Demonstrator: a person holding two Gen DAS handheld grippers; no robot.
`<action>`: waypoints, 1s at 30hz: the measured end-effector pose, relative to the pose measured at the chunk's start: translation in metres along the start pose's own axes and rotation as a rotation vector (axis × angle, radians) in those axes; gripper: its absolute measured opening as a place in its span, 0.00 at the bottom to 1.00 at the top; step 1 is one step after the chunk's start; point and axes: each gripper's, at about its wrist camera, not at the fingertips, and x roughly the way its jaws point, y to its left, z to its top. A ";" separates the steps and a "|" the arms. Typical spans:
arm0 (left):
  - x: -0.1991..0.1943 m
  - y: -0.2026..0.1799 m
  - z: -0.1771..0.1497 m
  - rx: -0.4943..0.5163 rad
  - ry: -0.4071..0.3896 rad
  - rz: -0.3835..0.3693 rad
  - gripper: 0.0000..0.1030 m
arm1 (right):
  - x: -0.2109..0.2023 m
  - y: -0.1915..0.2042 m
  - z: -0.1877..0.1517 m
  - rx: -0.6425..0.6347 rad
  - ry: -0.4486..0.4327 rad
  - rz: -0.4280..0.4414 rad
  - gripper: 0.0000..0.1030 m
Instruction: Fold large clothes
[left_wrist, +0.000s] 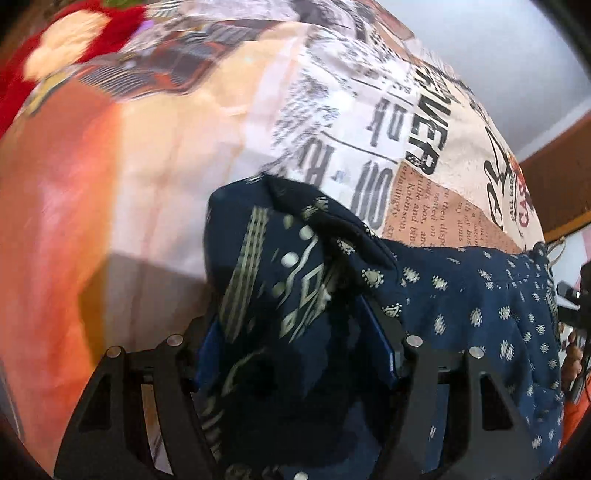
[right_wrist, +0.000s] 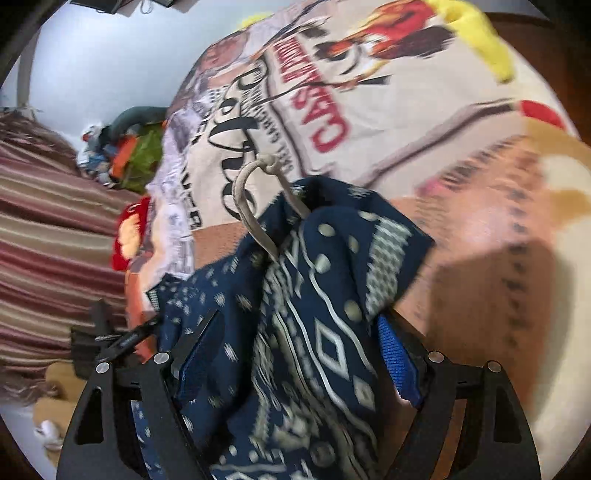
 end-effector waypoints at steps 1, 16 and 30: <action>0.004 -0.003 0.003 0.010 0.006 0.009 0.55 | 0.006 0.002 0.004 -0.003 0.002 0.007 0.80; -0.091 -0.060 0.019 0.128 -0.206 0.088 0.09 | 0.003 0.066 0.004 -0.256 -0.140 -0.097 0.10; -0.107 -0.057 0.102 0.114 -0.328 0.171 0.09 | -0.027 0.147 0.071 -0.366 -0.322 -0.115 0.09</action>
